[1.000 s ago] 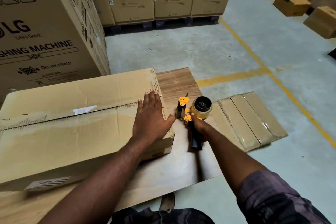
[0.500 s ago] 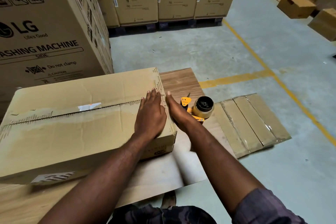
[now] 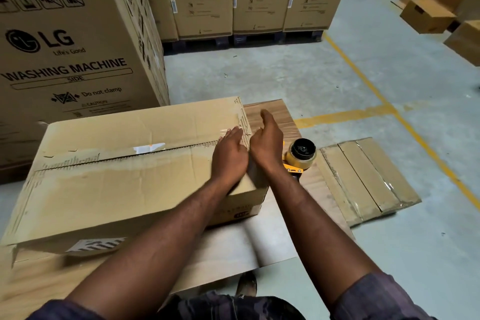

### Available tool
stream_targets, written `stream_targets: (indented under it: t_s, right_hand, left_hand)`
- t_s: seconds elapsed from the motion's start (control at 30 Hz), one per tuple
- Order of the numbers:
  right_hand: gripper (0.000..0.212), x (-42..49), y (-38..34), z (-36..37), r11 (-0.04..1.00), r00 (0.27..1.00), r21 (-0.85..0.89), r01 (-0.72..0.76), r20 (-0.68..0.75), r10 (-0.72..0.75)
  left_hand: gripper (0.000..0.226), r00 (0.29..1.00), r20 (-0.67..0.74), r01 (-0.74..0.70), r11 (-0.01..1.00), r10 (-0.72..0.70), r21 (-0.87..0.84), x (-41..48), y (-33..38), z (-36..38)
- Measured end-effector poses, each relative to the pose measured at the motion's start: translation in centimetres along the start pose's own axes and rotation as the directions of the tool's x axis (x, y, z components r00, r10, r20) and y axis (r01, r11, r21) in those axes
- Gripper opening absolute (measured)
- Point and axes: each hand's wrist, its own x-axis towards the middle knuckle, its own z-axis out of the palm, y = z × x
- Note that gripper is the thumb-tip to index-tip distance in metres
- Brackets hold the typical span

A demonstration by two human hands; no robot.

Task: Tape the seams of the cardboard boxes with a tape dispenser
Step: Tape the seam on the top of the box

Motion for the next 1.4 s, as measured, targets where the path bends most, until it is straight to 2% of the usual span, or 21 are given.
stream_targets:
  t_s: [0.03,0.07,0.1,0.17,0.23,0.33,0.43,0.5,0.57,0.63,0.7,0.8,0.9,1.0,1.07,1.17,1.23,1.33,1.4]
  right_hand:
    - [0.050,-0.5,-0.6,0.3,0.994,0.996,0.060,0.092,0.000,-0.093]
    - [0.049,-1.0,-1.1,0.8,0.983,0.984,0.084,0.164,0.061,-0.169]
    - [0.045,-1.4,-0.9,1.4,0.974,0.962,0.044,0.224,0.148,-0.228]
    - [0.052,-2.0,0.2,2.6,0.927,0.912,-0.177,0.330,0.314,-0.265]
    - [0.067,-2.2,0.9,3.1,0.829,0.883,-0.382,0.408,0.397,-0.251]
    - [0.073,-2.5,0.2,3.6,0.771,0.890,-0.499,0.396,0.415,-0.188]
    - [0.070,-3.6,-1.8,4.7,0.743,0.937,-0.614,0.266,0.346,-0.049]
    - [0.066,-5.2,-4.4,6.7,0.783,0.934,-0.561,0.268,0.351,-0.068]
    - [0.060,-7.5,-6.8,9.6,0.817,0.869,-0.424,0.390,0.462,-0.176]
    - [0.056,-9.3,-7.7,11.5,0.812,0.813,-0.374,0.447,0.548,-0.196]
    - [0.057,-10.0,-7.6,12.3,0.798,0.825,-0.409,0.443,0.533,-0.185]
    - [0.064,-10.1,-7.0,12.2,0.783,0.851,-0.449,0.431,0.491,-0.188]
    - [0.061,-9.5,-6.4,11.3,0.796,0.908,-0.493,0.352,0.386,-0.163]
    - [0.061,-9.4,-6.9,11.9,0.790,0.954,-0.570,0.224,0.293,-0.059]
    - [0.065,-10.2,-8.6,14.0,0.763,0.966,-0.625,0.167,0.260,0.002]
    - [0.057,-12.4,-11.6,18.6,0.770,0.909,-0.536,0.346,0.395,-0.134]
    - [0.058,-13.6,-12.3,20.5,0.779,0.857,-0.456,0.431,0.477,-0.195]
    - [0.065,-13.6,-11.4,19.6,0.819,0.898,-0.439,0.370,0.393,-0.196]
    - [0.070,-13.2,-10.0,17.9,0.800,0.935,-0.518,0.301,0.327,-0.140]
  left_hand:
    - [0.039,1.000,0.000,-0.025,0.999,0.025,-0.032,0.2,-0.2,-0.4]
    - [0.034,0.997,0.024,-0.076,0.997,0.076,-0.022,0.2,-0.8,-1.1]
    - [0.036,0.988,0.085,-0.138,0.988,0.132,0.071,0.1,-1.6,-1.9]
    - [0.048,0.961,0.216,-0.235,0.919,0.172,0.317,-0.7,-3.8,-3.9]
    - [0.053,0.952,0.244,-0.271,0.874,0.183,0.403,-1.5,-6.4,-6.5]
    - [0.051,0.971,0.186,-0.217,0.880,0.150,0.422,-3.0,-10.5,-11.7]
    - [0.048,0.991,0.079,-0.134,0.884,0.110,0.448,-4.5,-13.5,-15.4]
    - [0.050,0.992,0.048,-0.128,0.860,0.120,0.493,-4.5,-13.7,-15.8]
    - [0.053,0.983,0.081,-0.183,0.843,0.165,0.505,-3.9,-13.5,-15.5]
    - [0.056,0.966,0.180,-0.249,0.858,0.187,0.449,-3.4,-13.4,-15.3]
    - [0.057,0.950,0.230,-0.295,0.854,0.212,0.428,-3.2,-14.4,-16.2]
    - [0.052,0.942,0.226,-0.323,0.848,0.247,0.420,-3.6,-16.6,-19.1]
    - [0.045,0.963,0.147,-0.266,0.867,0.224,0.422,-4.7,-19.4,-22.7]
    - [0.045,0.988,0.033,-0.150,0.874,0.152,0.462,-5.4,-21.4,-25.4]
    - [0.052,0.989,0.046,-0.143,0.859,0.139,0.491,-5.4,-21.6,-25.8]
    - [0.058,0.962,0.197,-0.261,0.847,0.189,0.462,-5.2,-21.4,-25.3]
    - [0.056,0.954,0.227,-0.282,0.847,0.197,0.450,-5.0,-21.7,-25.6]
    - [0.051,0.970,0.169,-0.233,0.864,0.174,0.446,-5.2,-23.1,-28.0]
    - [0.048,0.989,0.072,-0.150,0.883,0.132,0.445,-5.6,-24.8,-29.9]
